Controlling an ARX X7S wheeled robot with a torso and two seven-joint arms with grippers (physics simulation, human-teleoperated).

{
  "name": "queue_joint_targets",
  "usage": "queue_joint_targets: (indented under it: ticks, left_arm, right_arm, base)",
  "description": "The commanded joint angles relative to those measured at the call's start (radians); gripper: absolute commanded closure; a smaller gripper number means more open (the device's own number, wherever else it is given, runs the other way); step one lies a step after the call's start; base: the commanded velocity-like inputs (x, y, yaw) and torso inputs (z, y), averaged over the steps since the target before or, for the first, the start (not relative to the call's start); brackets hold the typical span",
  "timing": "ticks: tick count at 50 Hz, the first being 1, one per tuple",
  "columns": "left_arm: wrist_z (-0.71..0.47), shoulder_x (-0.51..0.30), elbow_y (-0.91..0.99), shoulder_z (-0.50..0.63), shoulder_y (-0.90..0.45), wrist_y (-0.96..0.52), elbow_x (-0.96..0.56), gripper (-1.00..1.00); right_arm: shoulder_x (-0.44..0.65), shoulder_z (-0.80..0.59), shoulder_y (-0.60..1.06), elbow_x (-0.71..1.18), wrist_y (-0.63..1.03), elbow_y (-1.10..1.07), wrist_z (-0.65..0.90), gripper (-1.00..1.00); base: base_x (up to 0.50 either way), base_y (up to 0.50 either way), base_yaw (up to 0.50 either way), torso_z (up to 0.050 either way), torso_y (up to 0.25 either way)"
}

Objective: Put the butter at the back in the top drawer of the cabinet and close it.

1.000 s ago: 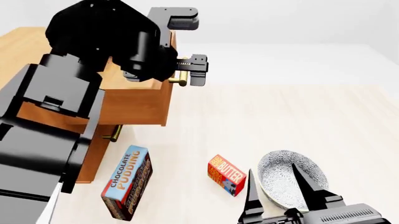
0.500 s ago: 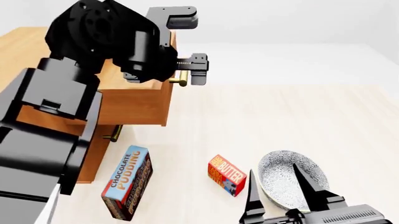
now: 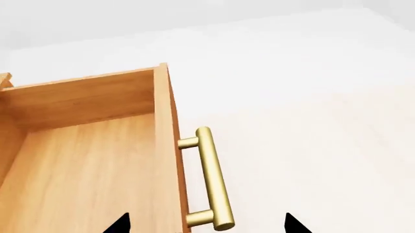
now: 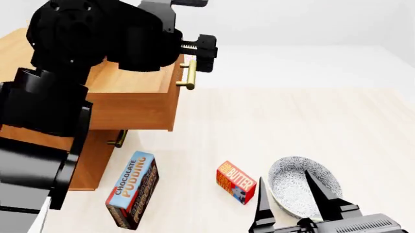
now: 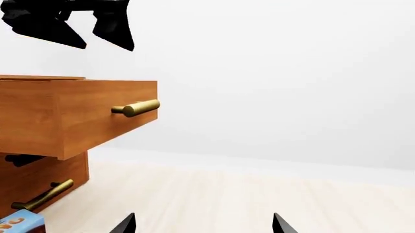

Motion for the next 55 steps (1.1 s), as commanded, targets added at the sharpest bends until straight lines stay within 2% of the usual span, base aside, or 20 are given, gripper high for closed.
queue_joint_targets:
  ticks: [1, 7, 13, 21, 28, 36, 41, 48, 55]
  left_arm:
    - [-0.106, -0.092, 0.265, 0.015, 0.046, 0.033, 0.023, -1.00]
    - [-0.177, -0.173, 0.533, 0.029, 0.103, 0.033, 0.024, -1.00]
    - [-0.304, -0.242, 0.783, -0.037, 0.169, 0.003, -0.073, -1.00]
    - [-0.447, -0.330, 1.022, -0.116, 0.221, -0.041, -0.233, -1.00]
    - [-0.518, -0.405, 1.154, -0.189, 0.290, -0.017, -0.353, -1.00]
    - [-0.502, -0.453, 1.208, -0.220, 0.330, 0.002, -0.371, -1.00]
    - [-0.486, -0.472, 1.220, -0.244, 0.340, 0.020, -0.377, -1.00]
    - [-0.482, -0.488, 1.232, -0.256, 0.352, 0.032, -0.393, -1.00]
    - [-0.460, -0.500, 1.228, -0.269, 0.358, 0.046, -0.391, -1.00]
  right_arm:
    - [-0.002, -0.011, 0.010, -0.005, 0.008, 0.006, 0.002, -1.00]
    - [0.009, -0.015, 0.029, -0.003, 0.043, -0.002, 0.002, -1.00]
    - [0.037, -0.013, 0.072, 0.025, 0.128, -0.041, -0.005, -1.00]
    - [0.086, 0.012, 0.196, 0.218, 0.346, -0.109, -0.030, -1.00]
    - [0.115, 0.039, 0.363, 0.450, 0.595, -0.157, -0.004, -1.00]
    - [0.127, 0.110, 0.617, 0.906, 0.882, -0.116, 0.138, -1.00]
    - [0.134, 0.102, 0.804, 1.214, 1.005, 0.001, 0.319, -1.00]
    - [0.147, 0.005, 0.984, 1.482, 1.087, 0.171, 0.475, -1.00]
    - [0.167, -0.104, 1.131, 1.610, 1.172, 0.285, 0.530, -1.00]
  base:
    - [0.00, 0.00, 0.00, 0.000, 0.000]
    - [0.00, 0.00, 0.00, 0.000, 0.000]
    - [0.00, 0.00, 0.00, 0.000, 0.000]
    - [0.00, 0.00, 0.00, 0.000, 0.000]
    - [0.00, 0.00, 0.00, 0.000, 0.000]
    - [0.00, 0.00, 0.00, 0.000, 0.000]
    - [0.00, 0.00, 0.00, 0.000, 0.000]
    - [0.00, 0.00, 0.00, 0.000, 0.000]
    - [0.00, 0.00, 0.00, 0.000, 0.000]
